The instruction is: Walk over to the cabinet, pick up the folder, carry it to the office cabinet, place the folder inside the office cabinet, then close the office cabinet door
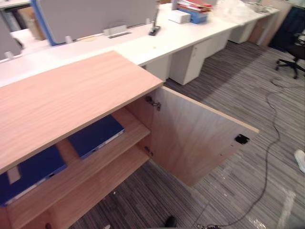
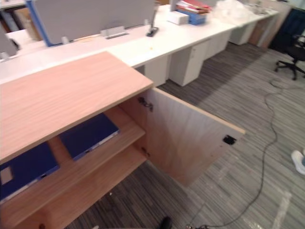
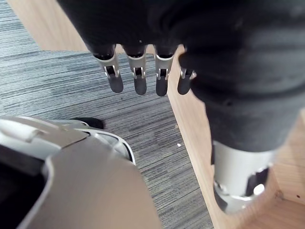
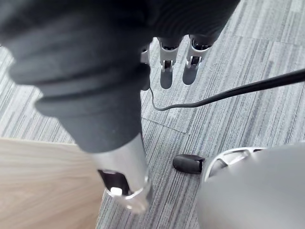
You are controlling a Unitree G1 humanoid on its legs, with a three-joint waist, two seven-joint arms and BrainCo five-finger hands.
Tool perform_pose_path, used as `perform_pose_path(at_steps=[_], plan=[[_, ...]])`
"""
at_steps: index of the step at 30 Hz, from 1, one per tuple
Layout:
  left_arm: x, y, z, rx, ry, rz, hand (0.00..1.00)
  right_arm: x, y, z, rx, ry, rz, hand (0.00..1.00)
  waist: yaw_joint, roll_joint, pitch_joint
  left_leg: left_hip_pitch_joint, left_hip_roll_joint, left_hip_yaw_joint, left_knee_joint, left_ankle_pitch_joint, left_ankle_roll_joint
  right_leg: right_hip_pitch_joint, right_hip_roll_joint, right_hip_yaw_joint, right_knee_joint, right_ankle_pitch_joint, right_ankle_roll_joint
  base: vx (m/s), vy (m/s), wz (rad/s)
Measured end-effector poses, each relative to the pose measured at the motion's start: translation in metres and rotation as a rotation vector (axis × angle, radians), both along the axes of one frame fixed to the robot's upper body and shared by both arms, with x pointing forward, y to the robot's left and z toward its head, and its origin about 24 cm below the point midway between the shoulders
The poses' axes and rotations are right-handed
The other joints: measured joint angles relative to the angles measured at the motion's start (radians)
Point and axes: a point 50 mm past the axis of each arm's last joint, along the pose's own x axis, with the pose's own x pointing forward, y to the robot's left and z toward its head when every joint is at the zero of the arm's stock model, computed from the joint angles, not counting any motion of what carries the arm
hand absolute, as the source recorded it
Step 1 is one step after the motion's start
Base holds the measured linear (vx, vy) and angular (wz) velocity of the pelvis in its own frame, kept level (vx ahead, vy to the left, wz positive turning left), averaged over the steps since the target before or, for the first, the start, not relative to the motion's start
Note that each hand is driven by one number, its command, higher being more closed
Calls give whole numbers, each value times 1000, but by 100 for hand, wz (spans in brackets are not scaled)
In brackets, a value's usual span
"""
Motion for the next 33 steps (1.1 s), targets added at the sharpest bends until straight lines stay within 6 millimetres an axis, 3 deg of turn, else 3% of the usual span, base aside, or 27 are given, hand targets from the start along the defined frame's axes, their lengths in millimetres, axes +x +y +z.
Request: perform_pose_path(at_steps=[1,3,4,5,7,13,14,15,16,17,18,19,21,23,26,30,33], plan=[[0,-1,0,-4,-4,17,0,3,-1,1,-1,-6,-2,0,14,7,3,-24,-57,-148,12,-35,5,-10,-5,49,-4,5,0,-35,122,-115],[-1,-3,0,-9,-15,55,0,10,-3,2,-4,-22,5,0,33,15,12,-73,-164,-348,-5,-93,28,-39,-6,147,-4,16,5,-79,208,-137],[-2,-4,-1,-11,-14,67,0,16,-1,3,-2,-30,28,0,43,22,20,-90,-201,-430,-41,-87,36,-50,5,192,-4,24,10,-63,176,-159],[-6,-6,-1,-17,-8,87,0,16,4,2,8,-30,34,0,52,34,18,-64,-206,-406,-56,-77,61,-48,16,212,-5,33,17,-51,126,-136],[-15,-6,-2,-23,6,140,0,15,10,1,23,-31,30,0,39,38,11,-10,-196,-312,-121,-59,79,-41,23,209,38,33,17,83,103,-101],[-11,-13,-3,-37,1,157,0,16,9,3,13,-72,11,0,10,61,-10,40,-218,-267,-170,-41,67,-30,32,241,2,47,39,129,69,-49],[-10,-17,-4,-48,-2,169,0,15,6,3,8,-75,11,0,4,74,-21,40,-227,-265,-155,-35,62,-26,26,243,2,47,39,115,94,-39],[-10,-17,-4,-50,-2,177,0,14,6,3,12,-77,5,0,5,69,-18,31,-253,-265,-99,-17,51,-13,-5,255,3,47,39,78,107,-32],[-11,-16,-4,-45,-3,183,0,13,7,3,17,-77,0,0,11,47,-7,14,-263,-274,-57,-24,60,-3,-32,265,2,47,39,19,147,-9],[-10,-15,-4,-38,-9,176,0,8,7,2,19,-69,-10,0,7,50,-8,7,-265,-291,-90,-61,94,18,-60,264,2,47,39,-26,115,9],[-12,-18,-4,-42,-3,177,0,6,3,2,9,-66,-13,0,5,67,-18,21,-240,-291,-211,-24,65,26,-58,256,2,48,40,-65,142,0],[-14,-20,-4,-47,-6,199,0,8,2,3,5,-71,-9,0,14,71,-19,24,-228,-269,-232,34,89,26,-51,265,2,44,53,-82,133,-46],[-17,-16,-3,-28,0,192,0,25,11,6,33,-139,-22,0,17,70,-18,12,-234,-224,-209,19,106,-1,-73,234,41,32,50,-89,127,-52],[-13,-17,-3,-23,-6,170,0,31,11,8,46,-178,-63,0,14,74,-13,2,-219,-203,-190,14,116,-38,-98,133,175,-43,17,-16,63,-12],[-13,-14,-2,-12,-7,170,0,37,20,9,104,-227,-154,0,18,71,-18,4,-174,-201,-184,16,113,-27,-135,28,333,-84,29,64,54,-6],[-18,-7,-1,1,1,190,0,68,33,18,165,-333,-207,0,28,27,-33,-15,-184,-185,-216,36,82,8,-140,30,224,-106,70,75,-96,-24],[-21,-6,-1,-5,8,230,0,98,25,34,158,-456,-244,0,33,28,-27,-13,-176,-198,-236,56,56,69,-104,31,88,-89,98,76,-172,-12]])
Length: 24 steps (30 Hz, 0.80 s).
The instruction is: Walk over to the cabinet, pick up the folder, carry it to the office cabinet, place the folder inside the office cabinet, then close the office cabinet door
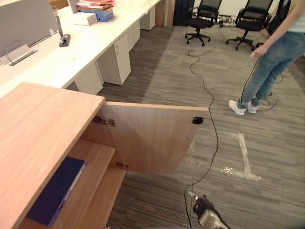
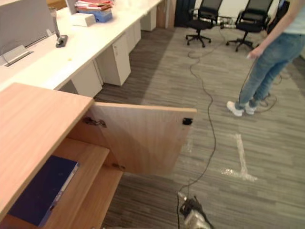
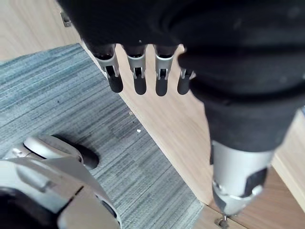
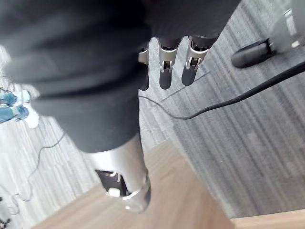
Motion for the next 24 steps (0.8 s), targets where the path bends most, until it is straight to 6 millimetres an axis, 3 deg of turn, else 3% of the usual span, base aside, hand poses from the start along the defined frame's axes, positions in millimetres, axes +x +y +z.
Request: perform_pose_path(at_steps=[6,9,16,19,21,24], plan=[[-4,0,0,-4,7,13,0,57,-51,54,-205,-253,-10,0,7,-6,3,23,31,-65,-40,31,-33,46,44,-24,-55,8,-6,-27,-129,10],[-2,1,0,1,6,-15,0,75,-64,72,-253,-310,-5,0,8,-9,5,16,27,-95,-51,36,-33,51,49,-41,-69,20,-7,-81,-5,18],[0,7,2,18,11,-111,0,138,-37,116,-256,-465,147,0,18,-20,27,-6,-9,-160,-58,62,-17,60,20,-92,-86,39,1,-72,46,23],[1,8,3,23,3,-119,0,164,-21,138,-292,-511,226,0,45,-26,56,-22,-16,-179,-57,74,-16,56,15,-112,-86,43,-2,-40,33,24],[1,10,3,27,0,-113,0,167,-32,144,-335,-506,236,0,49,-34,70,-35,-20,-204,-56,81,-16,55,11,-131,-86,43,-3,-36,18,29],[-2,11,4,30,2,-115,0,174,-32,150,-394,-489,312,0,48,-41,95,-43,-20,-215,-52,87,-18,57,11,-137,-85,46,-6,-41,12,10]])
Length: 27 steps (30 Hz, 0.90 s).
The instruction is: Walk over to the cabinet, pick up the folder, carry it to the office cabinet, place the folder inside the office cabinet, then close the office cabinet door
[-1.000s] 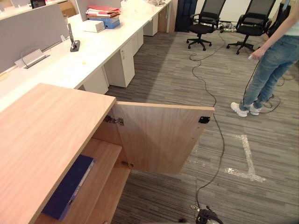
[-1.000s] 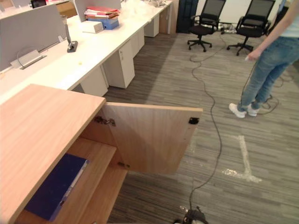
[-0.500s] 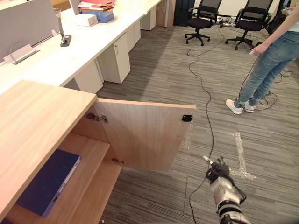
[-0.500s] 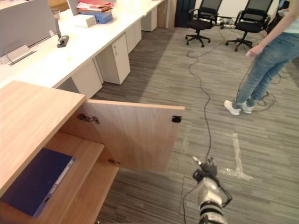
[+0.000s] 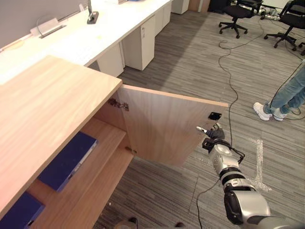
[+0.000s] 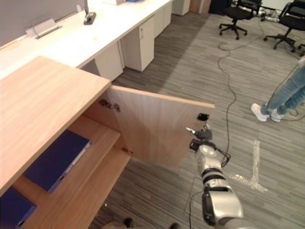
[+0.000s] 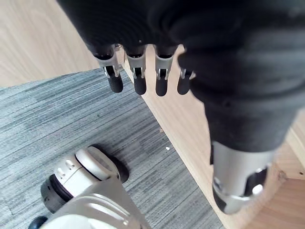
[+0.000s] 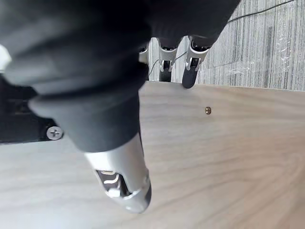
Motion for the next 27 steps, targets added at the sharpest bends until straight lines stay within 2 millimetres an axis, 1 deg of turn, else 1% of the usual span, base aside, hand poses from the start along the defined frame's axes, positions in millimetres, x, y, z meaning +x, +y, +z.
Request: perform_pose_path(at_steps=[4,6,10,13,15,16,18,19,20,21,22,23,25,26,27], plan=[[-1,0,0,-6,-9,0,0,6,-3,2,-26,37,5,0,6,1,5,-15,1,-13,16,1,-2,1,2,-12,0,2,-3,-73,-3,9],[-1,0,0,-10,-16,13,0,9,-9,6,-30,45,-15,0,16,3,24,-26,4,-40,23,6,-10,1,9,-23,0,2,-5,-103,-27,18],[-3,0,0,-15,-19,32,0,14,-21,16,5,31,-67,0,20,7,56,-49,11,-89,26,19,-20,1,19,-63,0,-4,-15,-124,-50,29],[-3,0,0,-17,-21,42,0,13,-24,16,18,26,-81,0,22,10,65,-62,20,-113,26,26,-30,0,31,-81,0,-8,-21,-68,-51,21],[-3,0,0,-18,-22,46,0,15,-19,18,-66,39,-18,0,22,19,71,-62,29,-115,26,29,-34,-2,40,-83,0,-8,-23,-27,-41,2],[-3,0,0,-17,-22,47,0,16,-18,18,-107,46,13,0,21,19,72,-62,32,-114,25,29,-35,-4,43,-81,0,-8,-24,4,-24,-12],[-4,1,0,-17,-22,53,0,16,-15,23,-288,63,166,0,13,19,72,-63,46,-104,22,28,-39,-16,54,-63,0,-7,-29,21,-18,-26],[-5,2,0,-20,-19,58,0,15,-12,25,-381,73,282,0,1,20,72,-61,54,-97,21,25,-43,-18,62,-51,0,-10,-33,27,-16,-30],[-6,2,0,-21,-15,59,0,14,-8,27,-425,78,346,0,-7,20,72,-58,59,-94,22,22,-47,-18,67,-43,0,-11,-36,57,-34,-41],[-6,2,-1,-23,-13,51,0,11,-1,30,-483,74,477,0,-17,19,72,-49,73,-81,22,14,-58,-19,80,-24,0,-16,-42,75,-41,-52],[-4,2,0,-20,-14,34,0,5,10,31,-501,72,617,0,-26,18,69,-40,89,-61,25,7,-67,-19,95,-5,0,-20,-49,81,-48,-52],[-2,3,0,-20,-18,26,0,2,16,31,-504,71,686,0,-33,18,69,-38,96,-58,28,4,-71,-19,102,3,0,-23,-54,74,-59,-52],[11,3,0,-17,-41,-14,0,-19,45,25,-507,102,990,0,-41,17,63,-27,128,-49,41,-5,-85,-19,130,34,0,-35,-72,71,-76,-51],[15,3,1,-17,-50,-23,0,-24,54,24,-505,101,1063,0,-43,17,60,-27,136,-47,49,-6,-88,-19,137,40,0,-38,-77,63,-90,-40],[24,2,1,-19,-72,-43,0,-36,77,24,-478,86,1220,0,-42,18,50,-28,148,-47,59,-7,-89,-19,151,47,0,-46,-89,45,-84,-17]])
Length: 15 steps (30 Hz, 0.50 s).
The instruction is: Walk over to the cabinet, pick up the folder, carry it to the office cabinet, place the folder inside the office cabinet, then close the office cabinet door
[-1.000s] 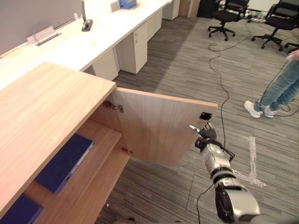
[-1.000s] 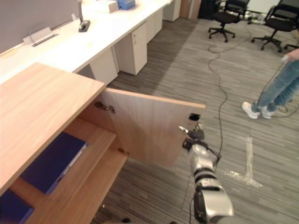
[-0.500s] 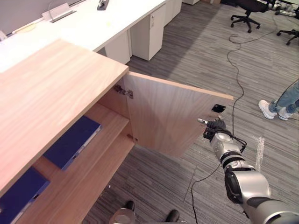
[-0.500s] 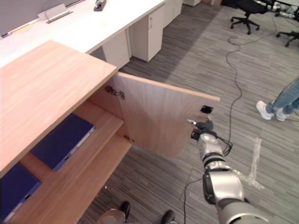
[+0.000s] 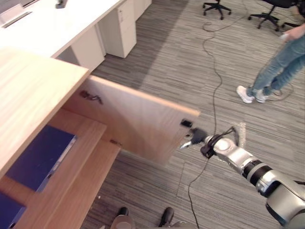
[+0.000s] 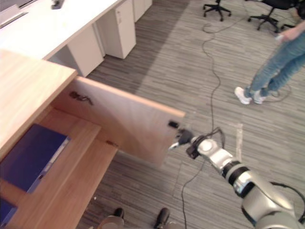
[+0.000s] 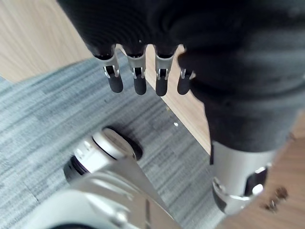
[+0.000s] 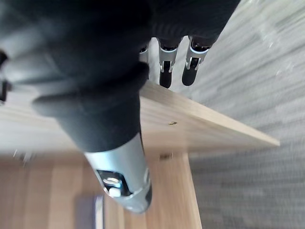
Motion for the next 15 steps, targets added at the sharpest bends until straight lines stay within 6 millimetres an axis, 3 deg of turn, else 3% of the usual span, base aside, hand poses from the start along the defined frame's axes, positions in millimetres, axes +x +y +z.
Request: perform_pose_path(at_steps=[3,6,11,15], plan=[[19,-2,2,-2,-51,-41,0,-35,51,-15,60,139,322,0,23,-1,-39,-2,30,-2,10,2,-3,3,33,-3,0,-21,-30,66,-110,1],[26,-3,3,-21,-77,-19,0,-56,91,-23,127,173,494,0,42,-1,-46,-9,42,-3,16,9,-7,4,47,-7,0,-31,-45,42,-57,6],[16,0,2,-38,-75,66,0,-63,90,-34,38,153,552,0,64,-9,-70,-17,39,-3,30,9,-7,4,43,-10,5,-32,-45,12,25,5],[1,7,1,-34,-58,144,0,-82,95,-49,14,209,616,0,70,-43,-96,-15,39,-2,31,9,-8,3,42,-9,10,-32,-44,-13,35,0]])
